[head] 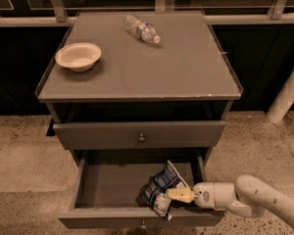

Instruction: Place blue chip bag into middle drawer

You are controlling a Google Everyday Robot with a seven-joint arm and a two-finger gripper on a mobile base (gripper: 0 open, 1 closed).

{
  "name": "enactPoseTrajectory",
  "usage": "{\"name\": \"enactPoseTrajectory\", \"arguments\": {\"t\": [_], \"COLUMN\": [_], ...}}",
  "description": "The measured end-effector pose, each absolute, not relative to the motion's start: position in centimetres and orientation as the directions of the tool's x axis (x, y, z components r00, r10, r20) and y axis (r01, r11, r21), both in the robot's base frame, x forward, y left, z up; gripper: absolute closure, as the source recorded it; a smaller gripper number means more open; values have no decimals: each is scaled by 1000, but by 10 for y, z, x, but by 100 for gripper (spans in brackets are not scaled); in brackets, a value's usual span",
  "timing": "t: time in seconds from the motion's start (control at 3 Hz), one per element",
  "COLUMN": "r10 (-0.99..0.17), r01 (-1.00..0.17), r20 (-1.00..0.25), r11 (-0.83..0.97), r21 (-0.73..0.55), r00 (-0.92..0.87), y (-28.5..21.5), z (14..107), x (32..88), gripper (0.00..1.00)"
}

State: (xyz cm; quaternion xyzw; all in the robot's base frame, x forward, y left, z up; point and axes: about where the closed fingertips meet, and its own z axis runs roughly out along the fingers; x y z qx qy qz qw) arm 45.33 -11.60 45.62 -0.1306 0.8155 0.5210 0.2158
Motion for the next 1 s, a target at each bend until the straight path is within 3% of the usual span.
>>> {"name": "enactPoseTrajectory", "arguments": {"t": [0.33, 0.67, 1.0], "r10": [12, 12, 12], "r01": [-438, -438, -438], "r20": [-488, -488, -488], "r11": [423, 423, 423], "r21": [793, 793, 793], "r00": [-873, -873, -873], "y": [-116, -116, -116], "z": [456, 456, 456], "x": [453, 453, 453], "gripper": [12, 0, 0]}}
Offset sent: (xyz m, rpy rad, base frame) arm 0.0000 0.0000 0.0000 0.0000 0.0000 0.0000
